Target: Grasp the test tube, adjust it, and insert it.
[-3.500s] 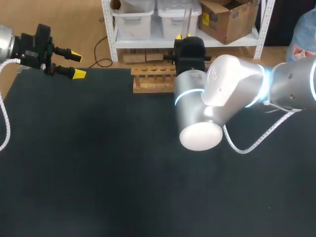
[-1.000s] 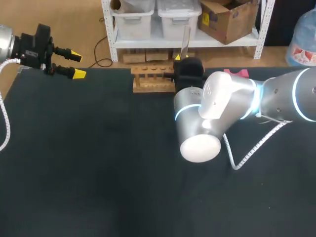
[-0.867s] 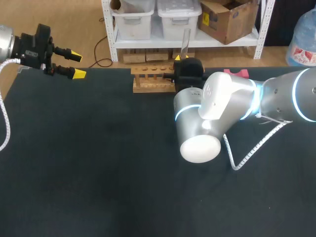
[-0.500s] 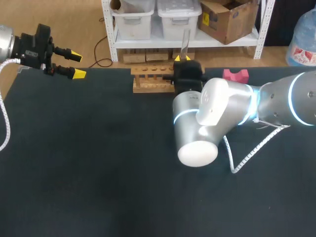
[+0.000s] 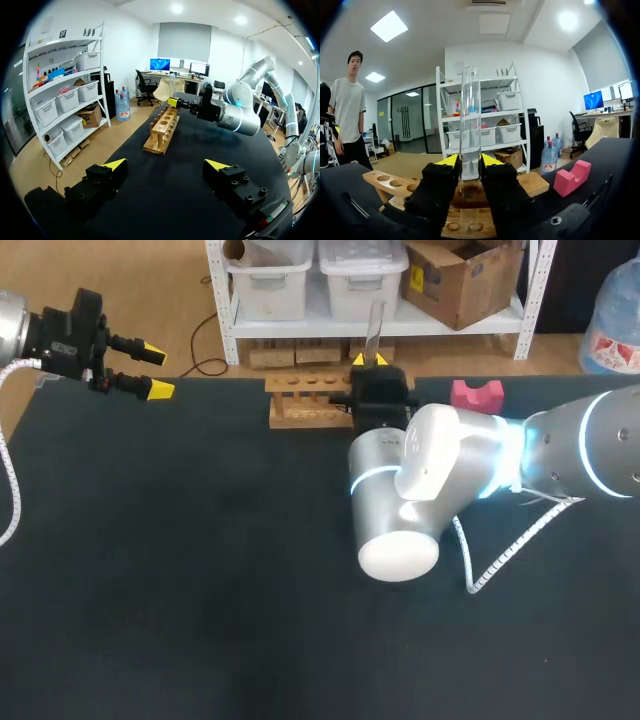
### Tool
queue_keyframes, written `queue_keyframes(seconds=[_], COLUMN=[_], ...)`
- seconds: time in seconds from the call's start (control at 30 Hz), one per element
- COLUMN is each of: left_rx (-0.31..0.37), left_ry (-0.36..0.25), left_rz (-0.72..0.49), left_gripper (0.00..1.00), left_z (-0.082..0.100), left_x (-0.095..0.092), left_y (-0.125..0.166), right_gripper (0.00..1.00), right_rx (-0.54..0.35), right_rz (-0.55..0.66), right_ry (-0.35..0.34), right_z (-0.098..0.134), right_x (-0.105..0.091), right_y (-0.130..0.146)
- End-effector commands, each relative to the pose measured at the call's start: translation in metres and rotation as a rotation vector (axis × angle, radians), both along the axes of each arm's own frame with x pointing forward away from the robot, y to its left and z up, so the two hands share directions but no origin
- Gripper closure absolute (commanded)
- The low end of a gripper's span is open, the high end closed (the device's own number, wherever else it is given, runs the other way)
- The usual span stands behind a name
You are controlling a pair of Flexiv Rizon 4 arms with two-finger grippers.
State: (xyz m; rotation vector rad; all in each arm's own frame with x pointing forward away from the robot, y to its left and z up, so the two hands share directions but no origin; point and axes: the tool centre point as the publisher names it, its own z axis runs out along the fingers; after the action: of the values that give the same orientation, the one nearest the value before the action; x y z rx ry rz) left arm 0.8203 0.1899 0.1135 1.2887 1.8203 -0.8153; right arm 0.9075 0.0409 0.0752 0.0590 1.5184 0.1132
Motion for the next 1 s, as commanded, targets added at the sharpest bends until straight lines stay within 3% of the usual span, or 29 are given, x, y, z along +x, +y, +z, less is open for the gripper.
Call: queue_keyframes(seconds=[0.03, 0.27, 0.53, 0.77, 1.0], left_rx=[0.0, 0.0, 0.0, 0.0, 0.0], left_ry=[-0.001, -0.001, -0.001, -0.001, -0.001], left_rz=[-0.002, -0.002, -0.002, -0.002, -0.002], left_gripper=[0.0, 0.0, 0.0, 0.0, 0.0], left_z=[-0.001, -0.001, -0.001, -0.001, -0.001], left_x=[0.001, 0.001, 0.001, 0.001, 0.001], left_y=[0.0, 0.0, 0.0, 0.0, 0.0], right_gripper=[0.0, 0.0, 0.0, 0.0, 0.0], right_rx=[-0.007, 0.015, 0.08, 0.145, 0.224], right_rz=[0.183, 0.184, 0.276, 0.495, 0.695], right_ry=[-0.021, -0.002, 0.095, 0.218, 0.295], right_z=[0.002, 0.011, 0.03, 0.041, 0.047], right_x=[-0.001, -0.004, -0.02, -0.047, -0.06], right_y=[-0.005, -0.011, -0.02, -0.019, -0.023])
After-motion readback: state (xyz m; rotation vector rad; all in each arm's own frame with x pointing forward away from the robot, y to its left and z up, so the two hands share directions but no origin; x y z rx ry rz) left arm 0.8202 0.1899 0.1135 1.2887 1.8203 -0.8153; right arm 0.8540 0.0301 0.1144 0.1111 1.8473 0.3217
